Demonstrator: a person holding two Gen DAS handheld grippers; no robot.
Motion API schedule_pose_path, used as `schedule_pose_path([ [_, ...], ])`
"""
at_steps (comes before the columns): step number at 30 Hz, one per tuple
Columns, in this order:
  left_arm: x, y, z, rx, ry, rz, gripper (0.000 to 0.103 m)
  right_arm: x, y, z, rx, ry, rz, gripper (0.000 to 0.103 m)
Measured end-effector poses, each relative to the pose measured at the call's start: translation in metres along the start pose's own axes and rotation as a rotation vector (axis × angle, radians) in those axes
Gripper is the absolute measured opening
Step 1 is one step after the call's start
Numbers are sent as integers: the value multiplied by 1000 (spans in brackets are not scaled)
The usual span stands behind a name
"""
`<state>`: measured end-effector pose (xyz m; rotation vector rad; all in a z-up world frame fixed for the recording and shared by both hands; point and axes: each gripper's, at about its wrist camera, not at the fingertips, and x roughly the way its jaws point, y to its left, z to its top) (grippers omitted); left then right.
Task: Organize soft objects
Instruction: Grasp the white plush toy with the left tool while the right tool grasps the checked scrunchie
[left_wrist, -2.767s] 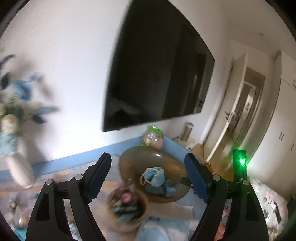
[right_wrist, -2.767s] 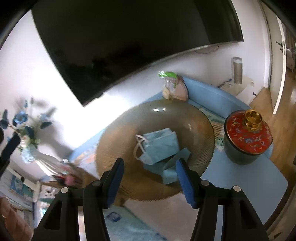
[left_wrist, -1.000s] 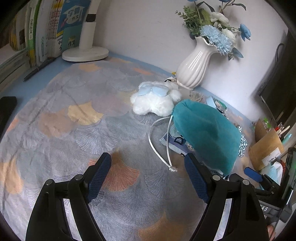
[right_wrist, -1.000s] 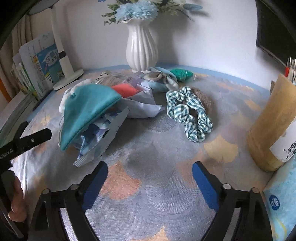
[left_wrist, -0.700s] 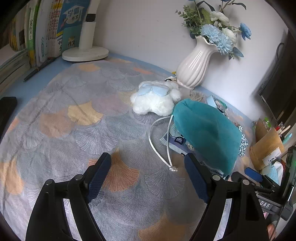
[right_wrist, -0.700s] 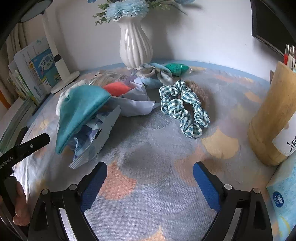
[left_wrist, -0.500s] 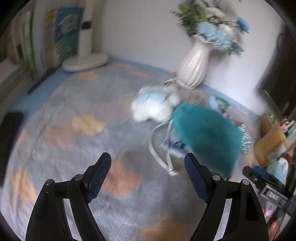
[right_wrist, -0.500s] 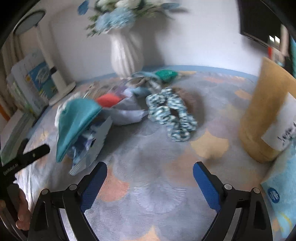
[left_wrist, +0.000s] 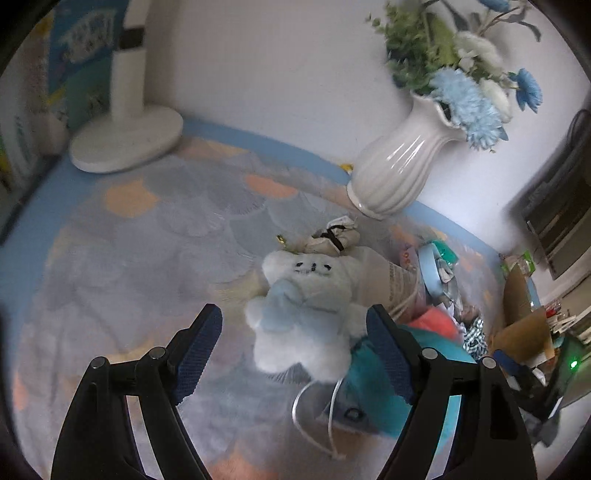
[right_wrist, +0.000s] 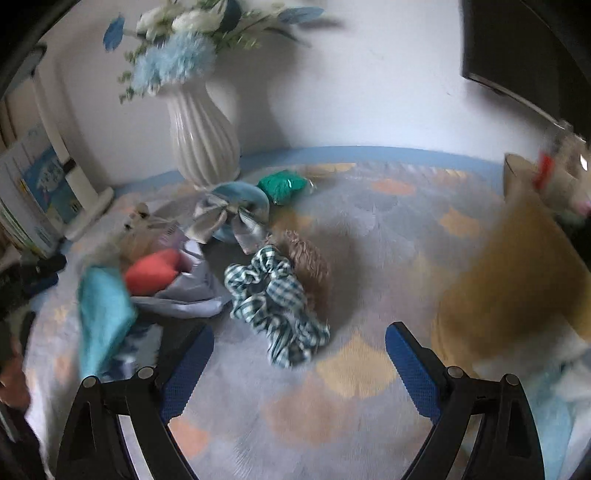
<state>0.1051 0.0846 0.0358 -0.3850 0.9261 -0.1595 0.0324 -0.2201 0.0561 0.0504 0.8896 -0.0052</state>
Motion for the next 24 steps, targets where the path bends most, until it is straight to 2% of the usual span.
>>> schedule_pose_path([
  [2,10,-1,3,-3,20,-19,78,12,4,-1,-24,7,-16,93],
  [5,23,-4,5,-1,47,-32,78,23,9,-5,-48,8,-17,86],
  [9,35,-7,8,12,62,-21,77,31,16,-6,-77,18,-43,50],
  [10,36,-7,8,10,62,-24,73,30,16,-6,-76,9,-41,45],
  [11,35,-6,8,12,62,-33,70,29,15,-6,-75,4,-44,36],
  [13,33,-5,7,24,69,-50,49,29,14,-7,-63,0,-38,29],
  [14,30,-4,7,23,62,-48,48,28,12,-7,-56,-4,-30,23],
  [16,16,0,6,13,18,-56,47,24,9,-8,-45,-17,-2,19],
  [19,-20,5,0,-6,-56,-126,47,9,6,-9,-30,-55,61,18],
  [21,-46,4,-7,-3,-99,-146,47,-10,5,-11,-30,-94,87,18],
  [24,-77,1,-25,-2,-127,-168,47,-34,7,-16,-45,-125,105,18],
])
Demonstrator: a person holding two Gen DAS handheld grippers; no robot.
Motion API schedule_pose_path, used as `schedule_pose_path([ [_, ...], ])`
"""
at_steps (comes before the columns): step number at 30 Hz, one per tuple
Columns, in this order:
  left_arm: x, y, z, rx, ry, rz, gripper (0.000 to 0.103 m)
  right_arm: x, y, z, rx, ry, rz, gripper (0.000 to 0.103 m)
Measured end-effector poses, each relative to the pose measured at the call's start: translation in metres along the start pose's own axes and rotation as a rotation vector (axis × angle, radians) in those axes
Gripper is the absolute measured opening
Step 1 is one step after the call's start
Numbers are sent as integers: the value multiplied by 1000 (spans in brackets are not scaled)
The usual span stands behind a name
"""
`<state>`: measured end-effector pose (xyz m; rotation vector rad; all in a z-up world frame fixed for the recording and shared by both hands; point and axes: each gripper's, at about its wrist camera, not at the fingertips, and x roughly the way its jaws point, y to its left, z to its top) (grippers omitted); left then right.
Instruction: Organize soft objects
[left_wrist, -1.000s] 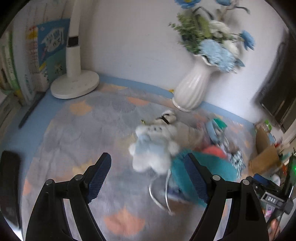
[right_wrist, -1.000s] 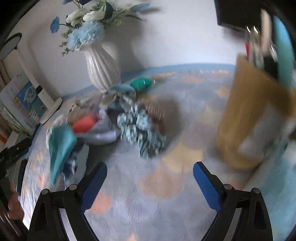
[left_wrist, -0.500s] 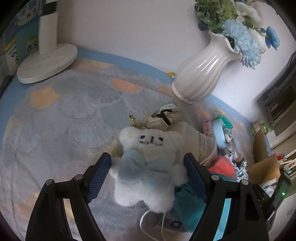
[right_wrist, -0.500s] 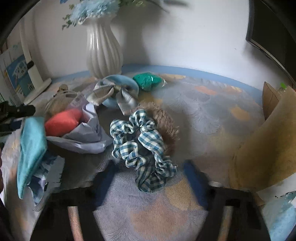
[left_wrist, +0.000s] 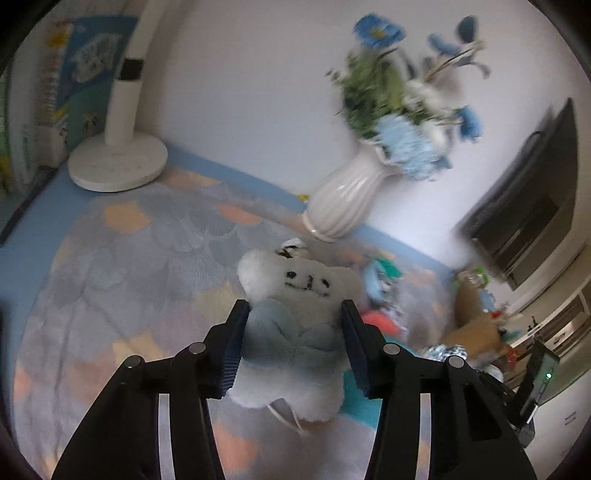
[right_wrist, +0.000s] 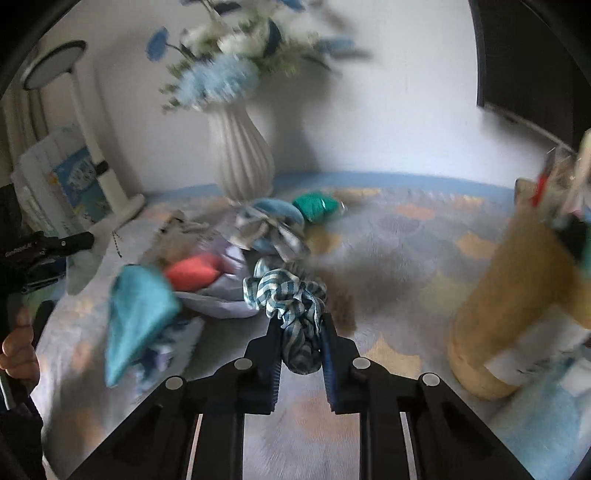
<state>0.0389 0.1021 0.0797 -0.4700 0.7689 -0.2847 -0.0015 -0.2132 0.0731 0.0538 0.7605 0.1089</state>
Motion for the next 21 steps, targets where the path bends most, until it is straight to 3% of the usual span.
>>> schedule_pose_path([
  [5,-11,-13,-42,8,5,-11,47,-26,10,-15,-53,16,32,18],
  [10,10,-14,-81,31,65,25,47,-24,18,-49,-120,129,64,22],
  [11,14,-13,-85,36,70,30,47,-25,18,-58,-129,160,87,28],
  [14,22,-10,-92,37,82,30,47,-28,12,-72,-133,199,85,68],
  [21,22,-5,-94,25,92,-38,48,-42,13,-66,-118,137,80,91],
])
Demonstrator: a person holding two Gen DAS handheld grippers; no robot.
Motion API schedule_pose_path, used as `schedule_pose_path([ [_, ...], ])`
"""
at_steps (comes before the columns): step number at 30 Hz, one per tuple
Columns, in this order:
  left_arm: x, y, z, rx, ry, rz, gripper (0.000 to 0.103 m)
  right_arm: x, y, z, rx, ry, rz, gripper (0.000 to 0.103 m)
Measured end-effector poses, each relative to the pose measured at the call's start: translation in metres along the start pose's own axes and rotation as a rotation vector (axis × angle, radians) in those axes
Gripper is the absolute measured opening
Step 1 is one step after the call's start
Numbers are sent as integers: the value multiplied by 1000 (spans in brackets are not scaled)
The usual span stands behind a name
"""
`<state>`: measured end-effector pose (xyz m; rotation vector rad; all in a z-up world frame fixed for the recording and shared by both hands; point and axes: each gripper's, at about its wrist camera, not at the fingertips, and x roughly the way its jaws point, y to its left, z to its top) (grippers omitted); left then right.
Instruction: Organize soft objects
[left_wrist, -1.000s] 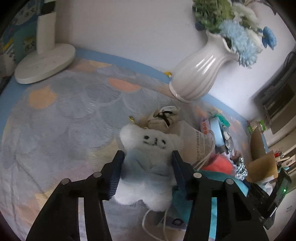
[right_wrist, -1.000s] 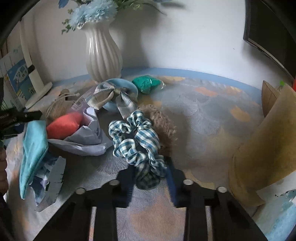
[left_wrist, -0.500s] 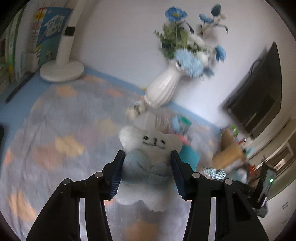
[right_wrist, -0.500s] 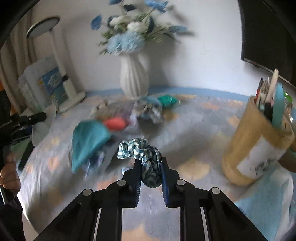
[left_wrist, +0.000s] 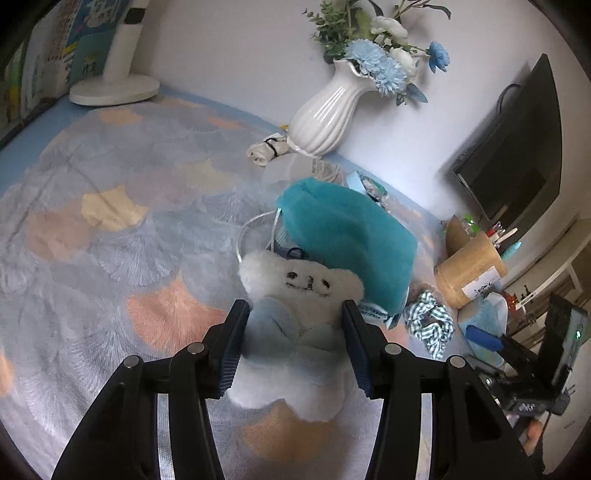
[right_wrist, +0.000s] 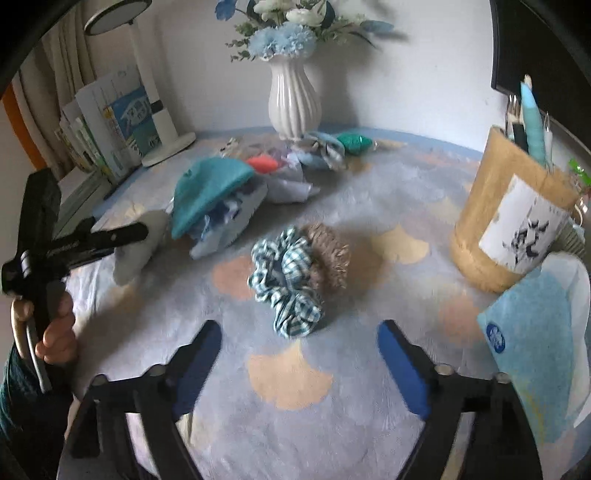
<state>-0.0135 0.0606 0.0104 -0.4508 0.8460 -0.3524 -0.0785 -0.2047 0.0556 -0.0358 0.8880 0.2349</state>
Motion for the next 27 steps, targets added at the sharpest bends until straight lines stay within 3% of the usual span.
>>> schedule_pose_path([
  [9,-1,-4,-5,25,-16,20,49,67,2,29,84,72,-43,89],
  [11,1,-8,-5,54,-12,36,49,70,5,30,75,43,-106,67],
  [15,4,-15,-6,97,-5,60,49,66,15,27,27,17,-120,53],
  [17,4,-16,-6,100,-3,72,52,62,22,25,-2,-2,-124,53],
  [20,6,-16,-6,90,22,93,70,57,32,21,-59,-23,-136,53],
  [22,5,-18,-8,98,30,92,71,60,33,21,-65,-10,-123,53],
  [27,11,-30,-13,160,64,175,73,61,20,21,-9,-1,-65,53],
])
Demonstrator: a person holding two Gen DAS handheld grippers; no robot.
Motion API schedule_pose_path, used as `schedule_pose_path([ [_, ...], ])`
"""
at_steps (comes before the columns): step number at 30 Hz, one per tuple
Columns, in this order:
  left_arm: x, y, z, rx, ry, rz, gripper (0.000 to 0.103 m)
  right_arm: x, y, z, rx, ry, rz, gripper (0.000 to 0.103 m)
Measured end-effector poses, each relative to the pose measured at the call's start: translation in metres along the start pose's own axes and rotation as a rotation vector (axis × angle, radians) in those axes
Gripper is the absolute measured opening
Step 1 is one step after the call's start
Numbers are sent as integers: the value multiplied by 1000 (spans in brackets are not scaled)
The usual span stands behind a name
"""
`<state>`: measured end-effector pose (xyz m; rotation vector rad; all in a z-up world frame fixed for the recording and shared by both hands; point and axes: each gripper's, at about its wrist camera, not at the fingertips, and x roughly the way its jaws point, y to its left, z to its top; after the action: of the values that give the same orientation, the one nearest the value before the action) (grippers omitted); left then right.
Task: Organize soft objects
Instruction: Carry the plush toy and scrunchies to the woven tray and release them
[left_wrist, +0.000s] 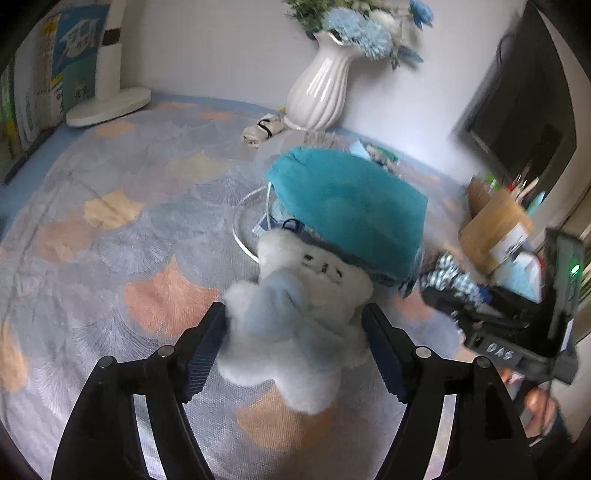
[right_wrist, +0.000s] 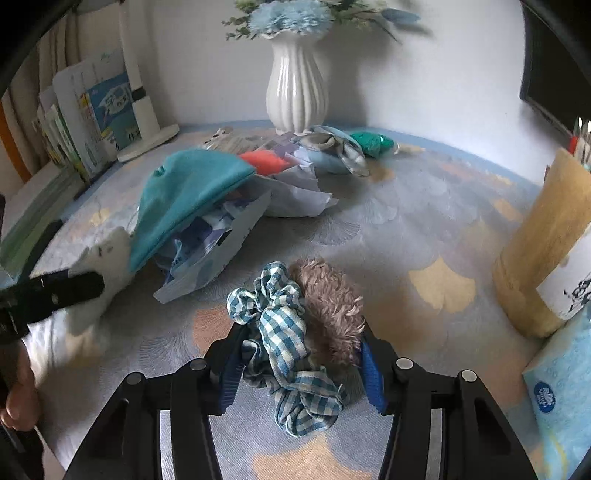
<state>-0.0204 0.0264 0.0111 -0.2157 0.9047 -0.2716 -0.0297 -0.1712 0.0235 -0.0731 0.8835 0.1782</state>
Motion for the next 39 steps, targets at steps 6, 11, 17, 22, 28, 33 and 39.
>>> schedule_pose_path([
  [6,-6,-23,-5,88,-1,51,43,-10,2,-3,-9,-35,14,53],
  [11,-39,-36,-10,70,-76,-50,41,-31,12,-14,-67,-104,38,53],
  [17,-64,-92,8,158,-160,-119,41,-67,-8,-25,-12,-150,28,53],
  [22,-56,-152,28,235,-159,-226,41,-120,-36,-24,41,-240,-26,53],
  [28,-38,-231,30,391,-110,-326,41,-169,-87,-28,131,-302,-145,53],
  [33,-23,-301,38,501,-83,-428,41,-197,-146,-35,256,-355,-211,53],
  [39,2,-372,62,522,-86,-466,42,-216,-220,-35,390,-377,-321,53],
])
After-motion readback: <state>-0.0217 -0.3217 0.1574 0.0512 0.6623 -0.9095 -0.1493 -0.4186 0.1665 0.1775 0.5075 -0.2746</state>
